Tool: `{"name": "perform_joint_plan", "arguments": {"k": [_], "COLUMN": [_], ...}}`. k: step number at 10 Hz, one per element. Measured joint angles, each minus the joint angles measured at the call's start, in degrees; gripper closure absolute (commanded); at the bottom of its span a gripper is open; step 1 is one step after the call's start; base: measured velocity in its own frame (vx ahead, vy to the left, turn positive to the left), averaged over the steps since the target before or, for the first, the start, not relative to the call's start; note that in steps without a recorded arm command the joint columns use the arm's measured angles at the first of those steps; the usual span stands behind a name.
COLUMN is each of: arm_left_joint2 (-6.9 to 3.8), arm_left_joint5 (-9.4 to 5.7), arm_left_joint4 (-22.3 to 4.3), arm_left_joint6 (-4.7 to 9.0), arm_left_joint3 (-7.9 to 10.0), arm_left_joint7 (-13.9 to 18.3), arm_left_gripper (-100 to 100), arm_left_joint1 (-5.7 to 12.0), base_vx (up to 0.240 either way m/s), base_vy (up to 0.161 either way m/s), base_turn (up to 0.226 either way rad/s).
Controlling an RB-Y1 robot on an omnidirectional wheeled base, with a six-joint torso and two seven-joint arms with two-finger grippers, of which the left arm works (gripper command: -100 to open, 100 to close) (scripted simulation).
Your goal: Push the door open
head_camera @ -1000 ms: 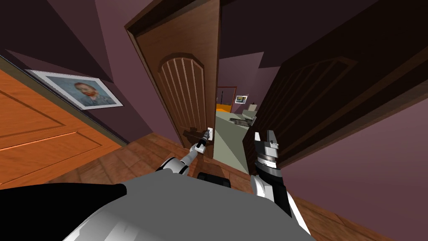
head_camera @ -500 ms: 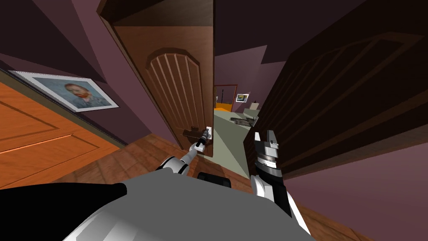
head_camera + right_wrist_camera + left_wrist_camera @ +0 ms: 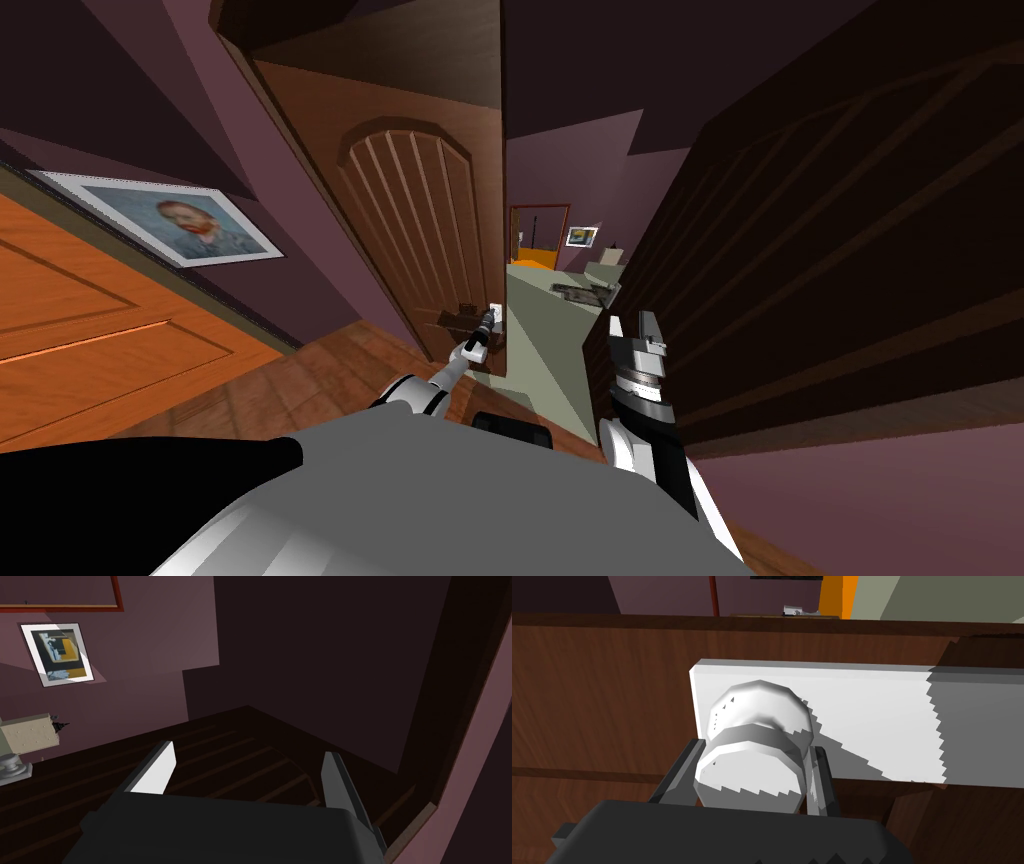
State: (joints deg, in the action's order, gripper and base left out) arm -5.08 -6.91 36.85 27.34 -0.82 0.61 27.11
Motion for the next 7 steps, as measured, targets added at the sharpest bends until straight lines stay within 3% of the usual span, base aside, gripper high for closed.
{"name": "perform_joint_plan", "arguments": {"k": [3, 5, 7], "arm_left_joint2": [-0.52, -1.09, -1.38], "arm_left_joint5": [-0.52, -0.82, -0.94], "arm_left_joint4": [0.55, 2.68, 0.83], "arm_left_joint6": [-0.42, -1.38, -0.41], "arm_left_joint3": [1.79, 2.88, 3.08], "arm_left_joint7": [-0.71, -1.21, -1.07], "arm_left_gripper": [100, 100, 100], "arm_left_joint1": [-0.42, -1.68, -0.40], "base_vx": [0.169, 0.093, 0.060], "base_vy": [-0.143, -0.063, -0.039], "base_turn": [0.075, 0.040, 0.014]}}
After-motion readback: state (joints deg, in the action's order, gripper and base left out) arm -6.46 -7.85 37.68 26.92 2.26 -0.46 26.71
